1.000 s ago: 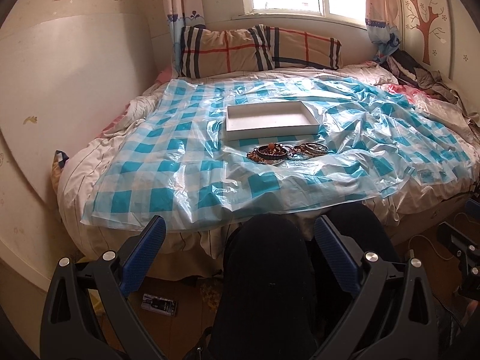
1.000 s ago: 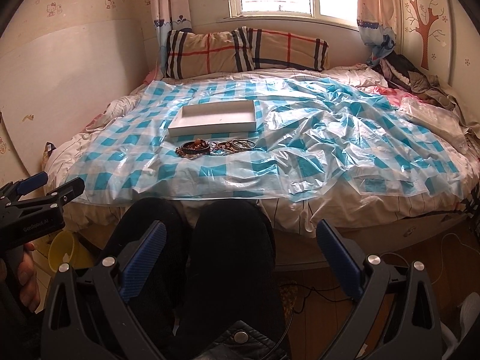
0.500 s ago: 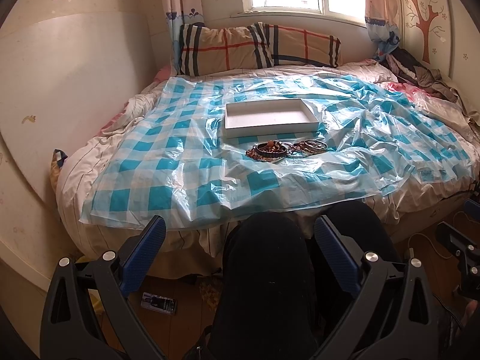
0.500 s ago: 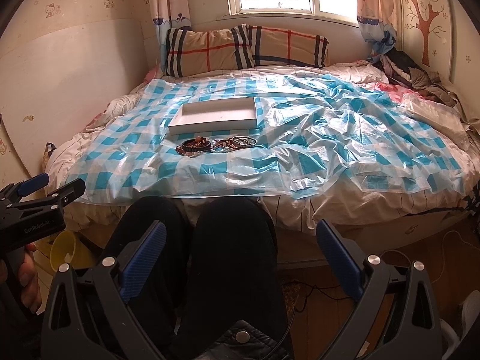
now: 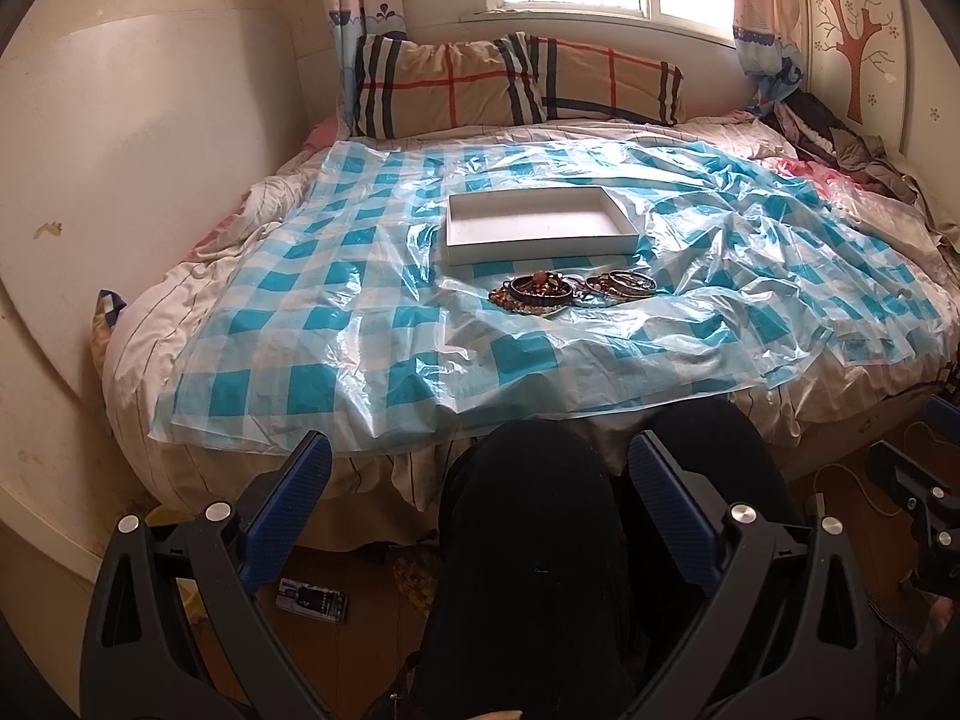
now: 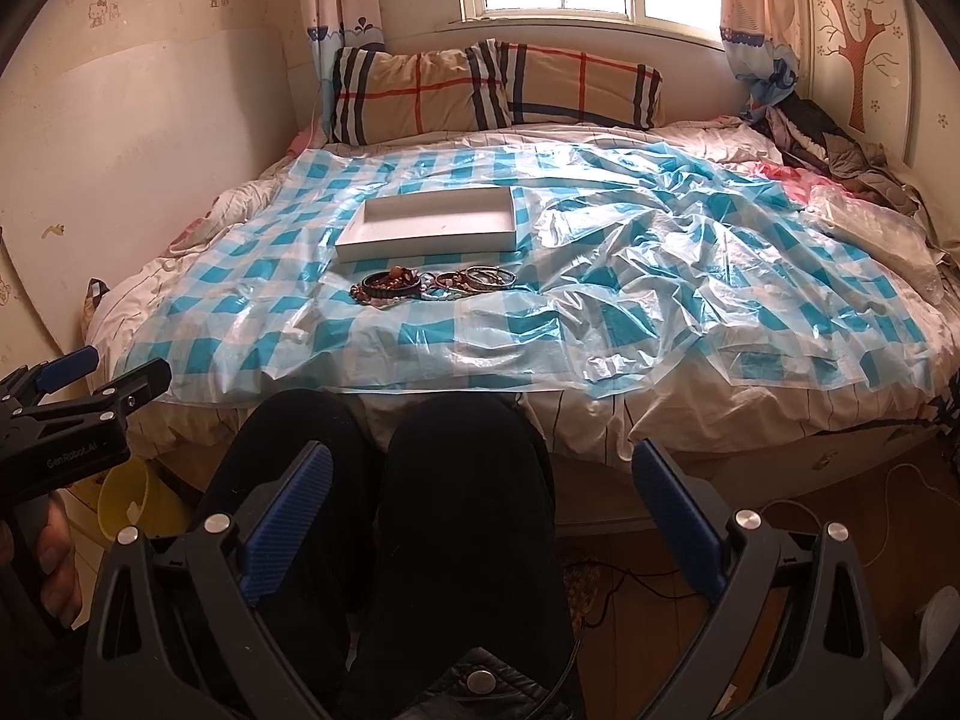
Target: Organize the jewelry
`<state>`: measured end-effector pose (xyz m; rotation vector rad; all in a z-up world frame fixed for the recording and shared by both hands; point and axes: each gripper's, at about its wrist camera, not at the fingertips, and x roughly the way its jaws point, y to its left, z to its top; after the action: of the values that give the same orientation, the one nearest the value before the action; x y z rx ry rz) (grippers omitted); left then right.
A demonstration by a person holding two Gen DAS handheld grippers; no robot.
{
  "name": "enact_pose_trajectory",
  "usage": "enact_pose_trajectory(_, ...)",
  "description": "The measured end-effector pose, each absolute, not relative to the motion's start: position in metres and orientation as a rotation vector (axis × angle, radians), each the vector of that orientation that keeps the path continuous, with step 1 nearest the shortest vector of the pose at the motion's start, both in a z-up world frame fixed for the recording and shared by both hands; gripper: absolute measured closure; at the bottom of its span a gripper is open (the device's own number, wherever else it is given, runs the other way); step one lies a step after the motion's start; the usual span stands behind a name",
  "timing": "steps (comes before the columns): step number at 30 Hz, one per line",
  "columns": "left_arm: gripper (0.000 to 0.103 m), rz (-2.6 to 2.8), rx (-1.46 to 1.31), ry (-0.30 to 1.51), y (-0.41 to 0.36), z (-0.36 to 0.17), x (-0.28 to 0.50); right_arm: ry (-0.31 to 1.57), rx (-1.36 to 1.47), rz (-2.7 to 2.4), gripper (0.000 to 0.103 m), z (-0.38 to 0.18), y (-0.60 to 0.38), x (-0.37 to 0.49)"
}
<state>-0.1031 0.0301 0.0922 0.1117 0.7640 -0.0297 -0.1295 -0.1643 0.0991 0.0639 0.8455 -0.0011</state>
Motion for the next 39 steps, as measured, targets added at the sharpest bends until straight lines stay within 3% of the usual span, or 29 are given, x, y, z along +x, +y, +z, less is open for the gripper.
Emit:
enact_pose_trajectory(30, 0.008, -0.125, 0.057, 0.939, 0.031, 0.011, 0.131, 0.926, -0.048, 0.136, 0.007, 0.013, -0.177, 0.118)
enact_pose_trajectory(32, 0.011, -0.143, 0.058, 0.939, 0.027, 0.006, 0.148, 0.946, -0.044, 0.161, 0.012, 0.001, -0.178, 0.132)
enact_pose_trajectory(34, 0.021, -0.163, 0.066, 0.942, 0.022, -0.001, 0.167, 0.981, -0.035, 0.176, 0.031, -0.012, -0.181, 0.147)
enact_pose_trajectory(37, 0.036, -0.192, 0.076, 0.965, 0.013, -0.017, 0.197, 1.003, -0.042, 0.195, 0.041, -0.024, -0.182, 0.163)
enact_pose_trajectory(39, 0.039, -0.206, 0.077, 0.983, 0.007, -0.028, 0.215, 1.01, -0.052, 0.204, 0.043, -0.03, -0.183, 0.173)
